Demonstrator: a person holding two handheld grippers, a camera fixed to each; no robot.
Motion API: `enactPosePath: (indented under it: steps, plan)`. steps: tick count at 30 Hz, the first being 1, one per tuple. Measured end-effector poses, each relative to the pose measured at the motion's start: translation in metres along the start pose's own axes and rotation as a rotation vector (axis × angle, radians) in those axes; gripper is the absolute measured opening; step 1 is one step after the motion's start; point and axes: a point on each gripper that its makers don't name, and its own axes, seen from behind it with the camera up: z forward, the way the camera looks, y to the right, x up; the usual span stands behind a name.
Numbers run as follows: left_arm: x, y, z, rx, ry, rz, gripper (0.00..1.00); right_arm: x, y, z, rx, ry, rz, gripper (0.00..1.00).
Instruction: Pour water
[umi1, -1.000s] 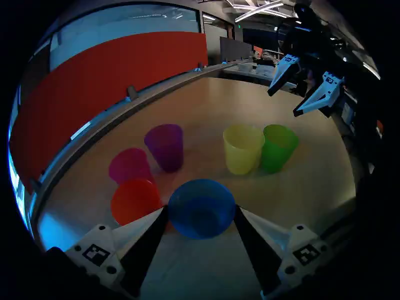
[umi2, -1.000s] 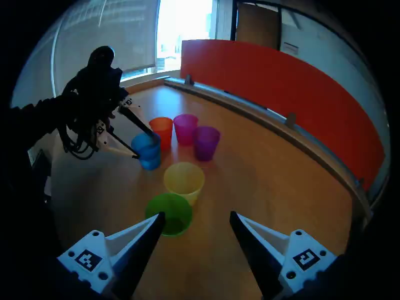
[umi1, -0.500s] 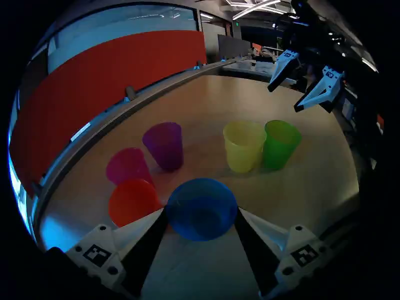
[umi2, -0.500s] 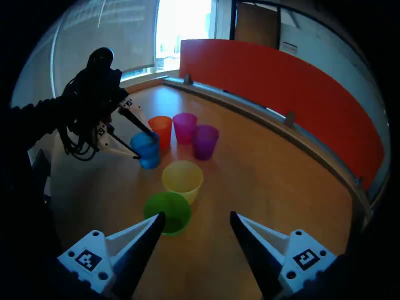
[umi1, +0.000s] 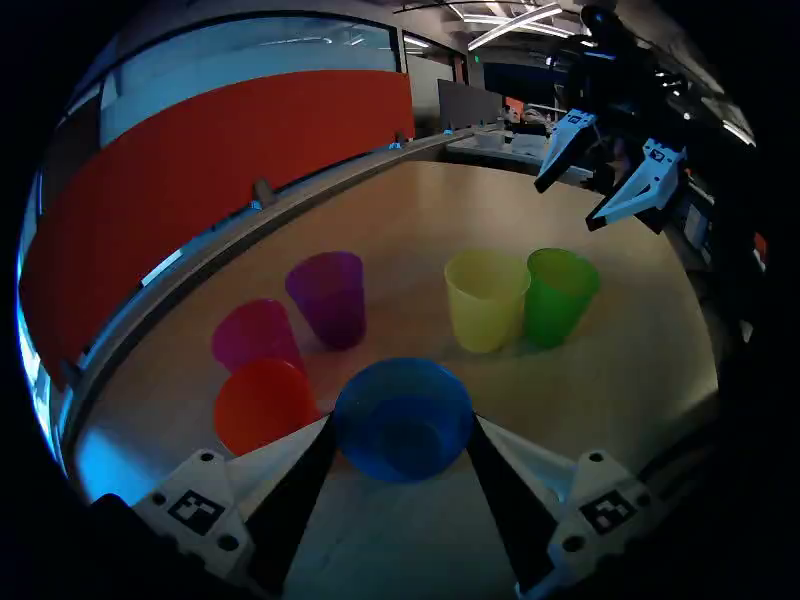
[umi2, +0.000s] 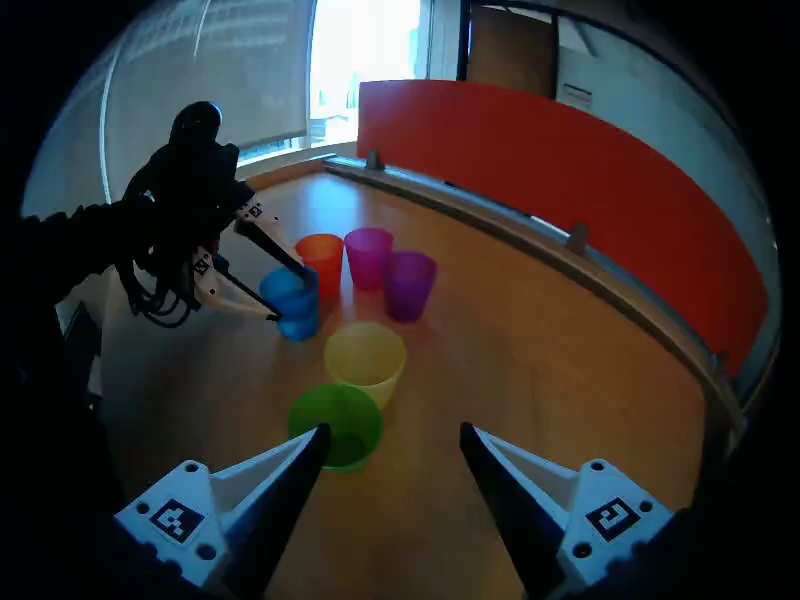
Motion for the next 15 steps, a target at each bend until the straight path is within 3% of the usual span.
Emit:
enactPosePath:
  steps: [15]
  plan:
    - [0.0011,0.0024,-0.0013,0.010,0.024,-0.008,0.87,-0.0003,0.0000,0.0014,-0.001,0.000,0.005,1.00]
